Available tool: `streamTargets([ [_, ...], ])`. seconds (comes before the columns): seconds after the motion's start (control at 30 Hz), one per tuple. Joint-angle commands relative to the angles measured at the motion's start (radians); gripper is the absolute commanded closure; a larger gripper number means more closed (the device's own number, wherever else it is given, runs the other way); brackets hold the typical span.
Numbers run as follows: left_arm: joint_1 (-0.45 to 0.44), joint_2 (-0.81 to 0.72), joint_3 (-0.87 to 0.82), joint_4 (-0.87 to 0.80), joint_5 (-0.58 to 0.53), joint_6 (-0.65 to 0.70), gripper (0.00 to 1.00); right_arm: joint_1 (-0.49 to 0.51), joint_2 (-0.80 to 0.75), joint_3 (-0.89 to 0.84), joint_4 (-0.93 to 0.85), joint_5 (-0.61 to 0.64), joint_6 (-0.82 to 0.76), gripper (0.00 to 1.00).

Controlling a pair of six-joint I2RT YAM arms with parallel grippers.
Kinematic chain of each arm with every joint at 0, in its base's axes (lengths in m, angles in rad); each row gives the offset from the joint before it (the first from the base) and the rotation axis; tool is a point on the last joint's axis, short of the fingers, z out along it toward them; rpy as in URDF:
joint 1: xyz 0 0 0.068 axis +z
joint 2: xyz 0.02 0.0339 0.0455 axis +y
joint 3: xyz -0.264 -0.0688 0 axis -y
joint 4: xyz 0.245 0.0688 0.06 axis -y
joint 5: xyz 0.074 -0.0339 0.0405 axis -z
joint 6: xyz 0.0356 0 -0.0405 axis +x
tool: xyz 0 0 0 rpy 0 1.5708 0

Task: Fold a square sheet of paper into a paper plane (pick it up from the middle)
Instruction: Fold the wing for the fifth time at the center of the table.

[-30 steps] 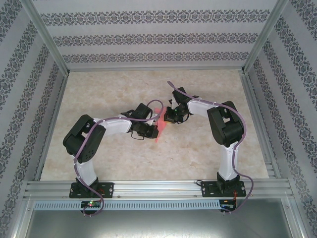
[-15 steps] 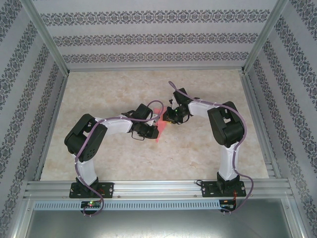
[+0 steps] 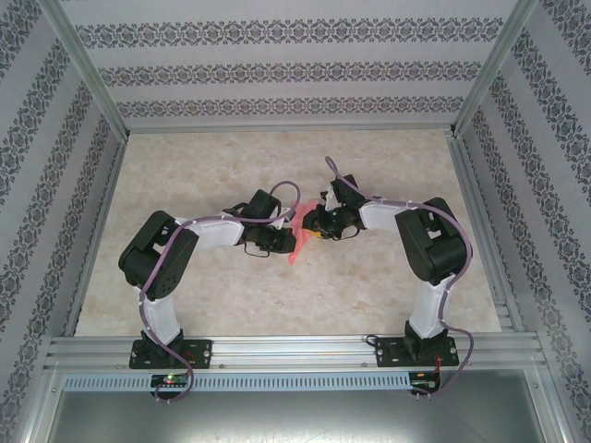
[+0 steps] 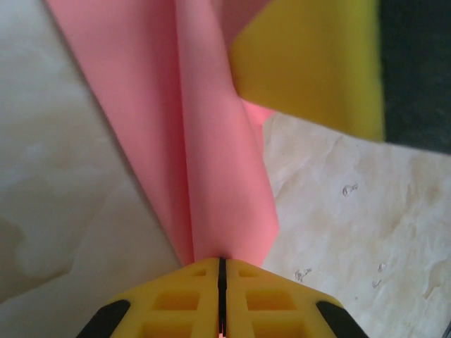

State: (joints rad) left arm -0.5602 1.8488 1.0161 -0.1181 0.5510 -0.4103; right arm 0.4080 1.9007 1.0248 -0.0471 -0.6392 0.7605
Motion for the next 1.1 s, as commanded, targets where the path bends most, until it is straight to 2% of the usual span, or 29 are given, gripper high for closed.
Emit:
streamTargets([
  [0.0, 0.015, 0.007, -0.012, 0.043, 0.028, -0.020, 0.89, -0.009, -0.046, -0.027, 0.052, -0.025, 0.031, 0.70],
  [0.43, 0.020, 0.017, -0.015, 0.040, 0.032, -0.016, 0.89, -0.051, -0.090, -0.049, 0.019, -0.009, 0.003, 0.61],
  [0.6, 0.022, 0.025, -0.003, 0.037, 0.035, -0.016, 0.89, -0.017, -0.096, -0.093, 0.087, -0.042, 0.060, 0.61],
  [0.8, 0.022, 0.029, -0.003, 0.035, 0.038, -0.017, 0.89, 0.038, -0.111, -0.159, 0.174, -0.018, 0.124, 0.61],
  [0.93, 0.022, 0.032, -0.002, 0.038, 0.042, -0.020, 0.89, 0.069, -0.096, -0.176, 0.230, -0.002, 0.161, 0.66],
  [1.07, 0.023, 0.020, -0.005, 0.039, 0.046, -0.024, 0.89, 0.080, -0.084, -0.181, 0.262, 0.012, 0.177, 0.80],
])
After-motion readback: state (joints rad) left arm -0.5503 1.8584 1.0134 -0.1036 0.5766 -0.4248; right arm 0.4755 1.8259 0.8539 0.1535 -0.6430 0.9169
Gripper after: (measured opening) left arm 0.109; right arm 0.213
